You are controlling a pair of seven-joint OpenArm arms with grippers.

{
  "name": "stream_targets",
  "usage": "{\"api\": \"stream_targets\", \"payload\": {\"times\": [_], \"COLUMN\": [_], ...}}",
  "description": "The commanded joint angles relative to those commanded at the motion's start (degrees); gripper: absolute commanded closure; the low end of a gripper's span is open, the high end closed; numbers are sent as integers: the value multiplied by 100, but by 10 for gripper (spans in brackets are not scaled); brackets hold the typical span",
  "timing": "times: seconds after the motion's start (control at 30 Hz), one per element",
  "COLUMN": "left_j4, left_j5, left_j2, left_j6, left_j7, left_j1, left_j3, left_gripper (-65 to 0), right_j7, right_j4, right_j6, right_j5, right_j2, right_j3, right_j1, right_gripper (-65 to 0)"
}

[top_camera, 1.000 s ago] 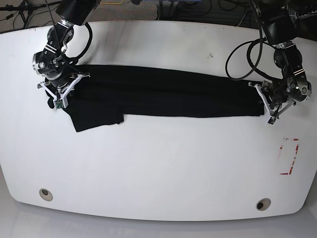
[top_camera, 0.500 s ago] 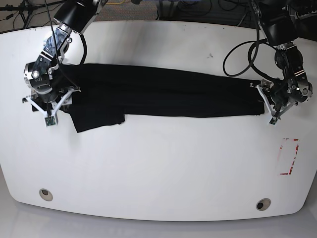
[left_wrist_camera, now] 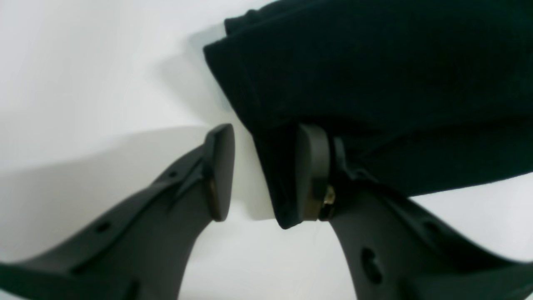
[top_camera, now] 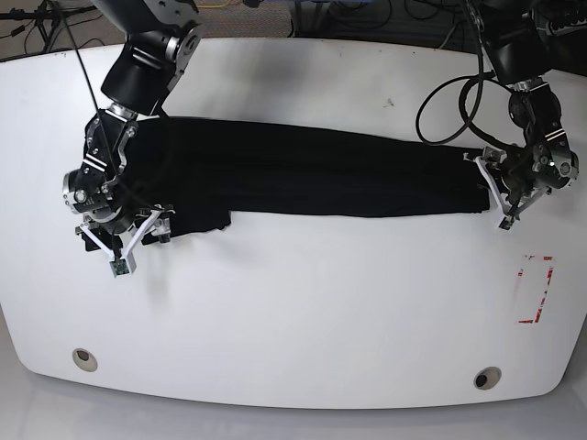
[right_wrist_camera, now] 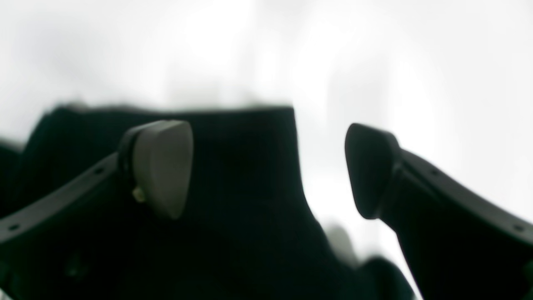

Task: Fold the T-shirt properly
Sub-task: 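Move the right gripper to the shirt's hanging sleeve and grasp it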

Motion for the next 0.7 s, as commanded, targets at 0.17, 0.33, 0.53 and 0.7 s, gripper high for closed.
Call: {"api": "stream_targets", "payload": {"times": [0.17, 0.33, 0.53, 0.7], "left_j4": [0, 0, 0, 0], "left_j5": [-9, -9, -9, -9], "left_j2": [0, 0, 0, 0], "left_j6": [0, 0, 0, 0], "left_j7": [0, 0, 0, 0], "left_j1": [9, 9, -9, -18], "left_j3": [-9, -9, -9, -9], "left_gripper": [-229, -229, -229, -229], "right_j7": [448, 651, 651, 651], "right_j4": [-932, -1292, -1284, -1196], "right_j6": [0, 0, 0, 0], "right_j5": [26, 26, 26, 26], "right_j2": [255, 352, 246, 35], "right_j3": [0, 0, 0, -26], "right_j1": [246, 264, 202, 70], "right_gripper": [-545, -545, -528, -344]}}
